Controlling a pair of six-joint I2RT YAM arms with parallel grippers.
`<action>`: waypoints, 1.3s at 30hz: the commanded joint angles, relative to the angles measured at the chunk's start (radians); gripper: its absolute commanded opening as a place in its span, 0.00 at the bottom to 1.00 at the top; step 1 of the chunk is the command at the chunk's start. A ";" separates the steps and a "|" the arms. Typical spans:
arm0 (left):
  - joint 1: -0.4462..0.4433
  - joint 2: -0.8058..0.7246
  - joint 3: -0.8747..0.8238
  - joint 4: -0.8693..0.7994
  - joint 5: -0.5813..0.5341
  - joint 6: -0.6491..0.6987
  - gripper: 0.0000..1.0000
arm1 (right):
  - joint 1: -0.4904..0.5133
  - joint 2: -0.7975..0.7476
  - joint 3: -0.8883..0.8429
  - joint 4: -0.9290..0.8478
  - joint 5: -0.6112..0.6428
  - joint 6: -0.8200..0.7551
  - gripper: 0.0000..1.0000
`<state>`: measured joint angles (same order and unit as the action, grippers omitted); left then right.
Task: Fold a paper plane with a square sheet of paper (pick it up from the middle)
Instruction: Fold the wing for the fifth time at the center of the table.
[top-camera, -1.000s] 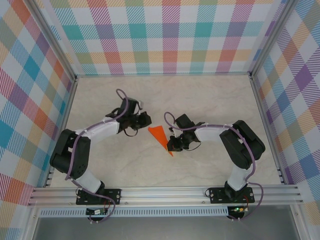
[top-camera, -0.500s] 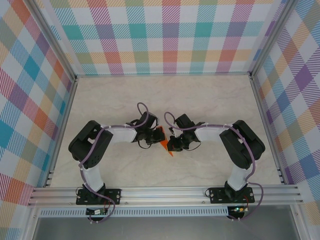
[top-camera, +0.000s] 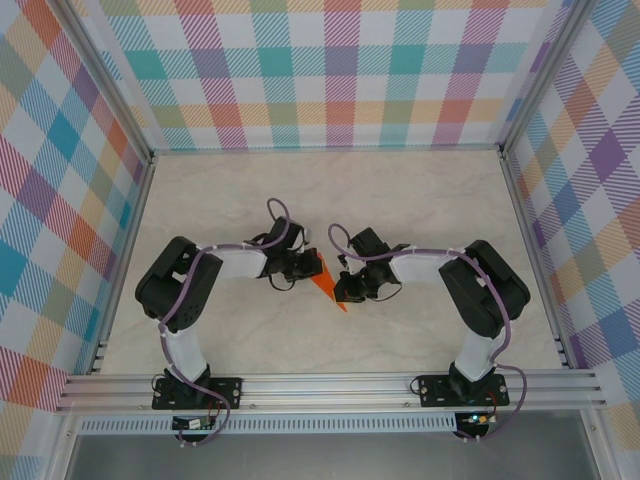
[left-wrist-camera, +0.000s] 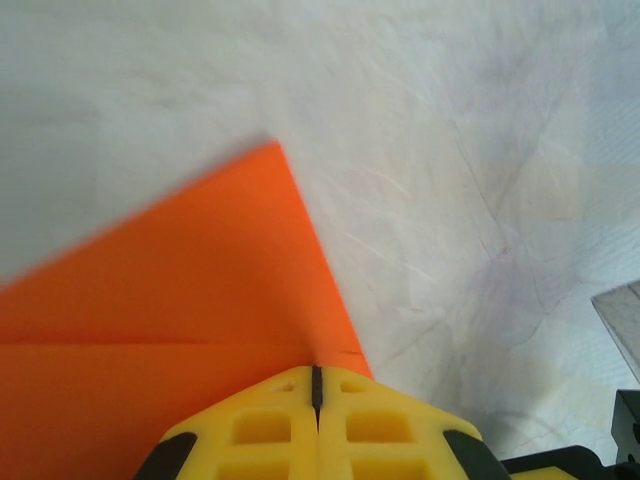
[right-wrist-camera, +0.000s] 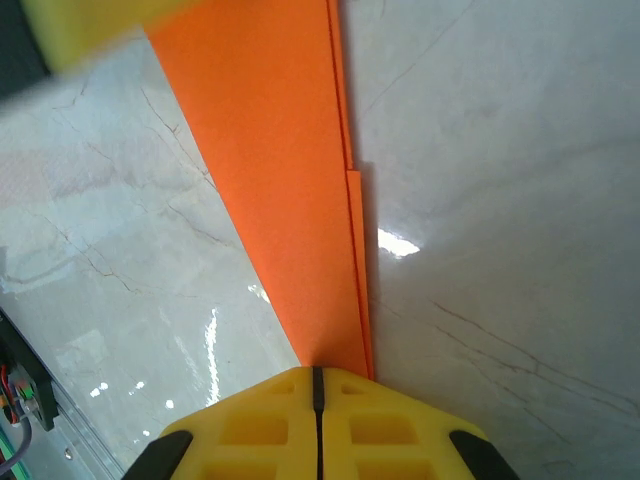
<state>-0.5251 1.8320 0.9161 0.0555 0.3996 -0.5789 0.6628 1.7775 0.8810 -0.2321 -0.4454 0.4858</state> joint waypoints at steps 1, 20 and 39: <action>0.090 -0.060 -0.030 0.012 -0.074 0.028 0.00 | 0.006 0.071 -0.050 -0.153 0.106 -0.009 0.07; 0.024 -0.087 -0.124 0.084 0.009 -0.038 0.00 | 0.006 0.007 0.006 -0.101 0.016 -0.005 0.07; 0.022 -0.016 -0.053 -0.100 -0.077 -0.007 0.00 | 0.026 0.166 0.296 -0.113 -0.011 -0.053 0.09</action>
<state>-0.5018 1.7725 0.8467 0.0463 0.3805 -0.6064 0.6769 1.9106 1.1549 -0.2890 -0.4530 0.4667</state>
